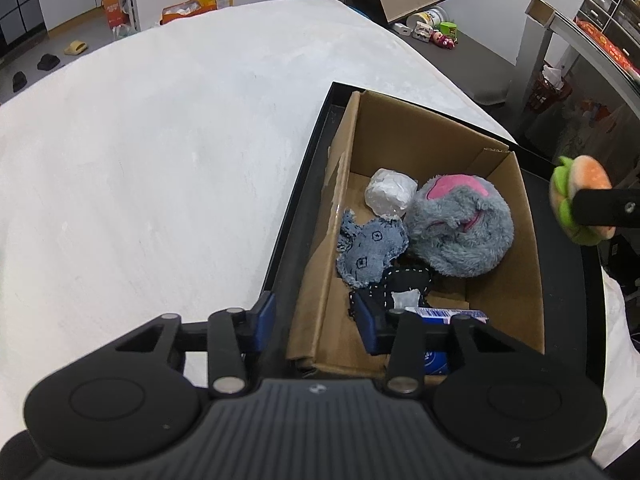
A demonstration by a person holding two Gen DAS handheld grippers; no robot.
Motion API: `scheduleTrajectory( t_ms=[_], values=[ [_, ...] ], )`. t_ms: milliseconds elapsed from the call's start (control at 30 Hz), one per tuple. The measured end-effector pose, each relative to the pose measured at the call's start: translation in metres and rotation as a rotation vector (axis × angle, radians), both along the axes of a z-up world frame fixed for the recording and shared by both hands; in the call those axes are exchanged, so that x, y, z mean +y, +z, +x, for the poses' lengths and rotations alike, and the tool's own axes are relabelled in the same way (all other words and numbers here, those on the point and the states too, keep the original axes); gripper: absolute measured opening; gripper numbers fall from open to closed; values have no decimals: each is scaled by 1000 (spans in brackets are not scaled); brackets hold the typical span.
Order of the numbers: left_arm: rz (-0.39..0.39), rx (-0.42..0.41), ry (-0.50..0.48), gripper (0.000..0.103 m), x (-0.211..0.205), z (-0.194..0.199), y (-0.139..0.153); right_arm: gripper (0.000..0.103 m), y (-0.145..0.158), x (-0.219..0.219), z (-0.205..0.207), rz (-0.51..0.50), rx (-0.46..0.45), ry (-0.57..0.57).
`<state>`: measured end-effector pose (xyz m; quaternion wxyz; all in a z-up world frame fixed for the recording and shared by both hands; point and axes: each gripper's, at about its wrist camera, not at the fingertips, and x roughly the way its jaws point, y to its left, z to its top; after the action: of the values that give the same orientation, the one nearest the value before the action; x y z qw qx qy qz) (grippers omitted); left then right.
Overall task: Organize soft objects
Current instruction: 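Lift the hamburger plush with the right gripper and carry it over the box, then lower the hamburger plush into the box and open the right gripper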
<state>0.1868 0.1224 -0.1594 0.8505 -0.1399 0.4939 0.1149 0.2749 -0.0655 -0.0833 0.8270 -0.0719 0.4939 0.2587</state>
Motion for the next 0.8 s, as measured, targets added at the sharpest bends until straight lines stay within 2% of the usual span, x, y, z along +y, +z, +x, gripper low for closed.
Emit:
scheduleTrajectory(
  t_ms=[167, 500, 800],
  values=[
    [-30, -10, -6, 27, 3, -2, -4, 48, -8, 14, -3, -28, 15, 5],
    [-68, -26, -11, 20, 9, -3, -11, 49, -21, 42, -9, -61, 49, 25],
    [-111, -27, 5, 19, 18, -7, -17, 49, -26, 67, -17, -79, 69, 62]
  ],
)
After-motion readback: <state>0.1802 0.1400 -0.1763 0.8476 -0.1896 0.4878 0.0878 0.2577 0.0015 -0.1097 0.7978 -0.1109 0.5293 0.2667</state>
